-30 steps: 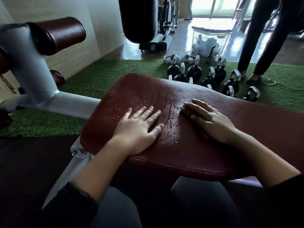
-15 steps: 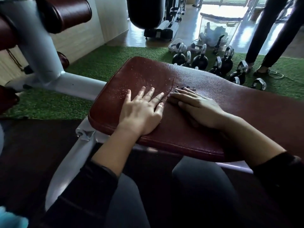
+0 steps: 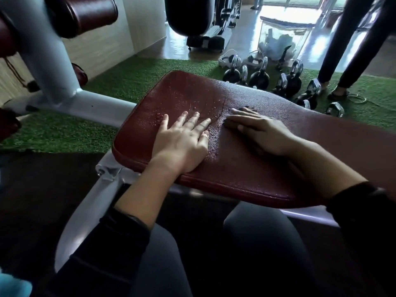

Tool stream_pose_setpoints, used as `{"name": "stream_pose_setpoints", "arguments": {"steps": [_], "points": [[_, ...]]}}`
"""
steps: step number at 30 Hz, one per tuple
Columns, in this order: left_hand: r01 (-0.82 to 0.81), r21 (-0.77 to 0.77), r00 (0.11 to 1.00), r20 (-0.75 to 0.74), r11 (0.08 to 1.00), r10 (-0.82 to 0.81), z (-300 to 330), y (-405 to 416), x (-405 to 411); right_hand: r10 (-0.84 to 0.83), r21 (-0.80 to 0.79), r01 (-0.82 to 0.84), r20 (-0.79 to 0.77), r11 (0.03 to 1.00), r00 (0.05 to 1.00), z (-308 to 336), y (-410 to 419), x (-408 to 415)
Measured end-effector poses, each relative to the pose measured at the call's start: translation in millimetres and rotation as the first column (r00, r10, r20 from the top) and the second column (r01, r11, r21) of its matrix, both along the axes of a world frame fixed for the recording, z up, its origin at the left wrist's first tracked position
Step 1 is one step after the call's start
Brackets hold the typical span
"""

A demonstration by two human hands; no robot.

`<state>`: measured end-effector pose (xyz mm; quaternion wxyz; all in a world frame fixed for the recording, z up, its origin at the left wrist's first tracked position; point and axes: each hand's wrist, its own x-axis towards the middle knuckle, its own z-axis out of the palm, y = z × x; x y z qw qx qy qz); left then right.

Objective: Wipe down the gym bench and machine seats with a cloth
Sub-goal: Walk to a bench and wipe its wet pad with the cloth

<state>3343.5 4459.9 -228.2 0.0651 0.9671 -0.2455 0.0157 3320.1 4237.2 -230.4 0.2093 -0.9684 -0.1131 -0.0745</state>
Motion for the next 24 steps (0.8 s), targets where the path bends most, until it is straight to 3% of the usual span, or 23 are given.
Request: {"name": "stream_pose_setpoints", "arguments": {"steps": [3,7,11,15,19,22,24], "points": [[0.004,-0.004,1.000,-0.002,1.000,-0.004,0.5,0.5,-0.3,0.108,-0.010,-0.108,0.015,0.994,0.994,1.4,28.0,-22.0],[0.010,-0.007,1.000,0.002,1.000,-0.010,-0.6,1.3,1.4,0.285,0.078,-0.286,0.020,0.955,0.958,0.3,-5.9,-58.3],[0.010,-0.013,1.000,-0.002,1.000,-0.010,-1.2,1.0,2.3,0.143,0.131,-0.140,-0.016,0.981,0.990,2.3,-39.5,-40.9],[0.008,-0.026,1.000,-0.011,1.000,-0.008,0.7,1.1,2.0,0.058,0.043,-0.060,0.033,0.997,0.998,0.2,-6.7,-11.5],[0.010,-0.032,1.000,-0.011,0.999,-0.010,0.9,1.7,1.5,0.159,0.014,-0.161,0.079,0.987,0.984,-1.9,26.1,-36.8],[0.022,-0.044,1.000,-0.010,0.999,-0.023,-0.4,2.1,1.9,0.274,0.038,-0.277,0.059,0.960,0.960,0.2,7.1,-61.1],[0.036,-0.069,0.999,0.000,0.997,-0.036,-1.2,4.6,2.4,0.262,0.043,-0.263,0.028,0.964,0.965,1.1,-11.9,-65.2]]}}
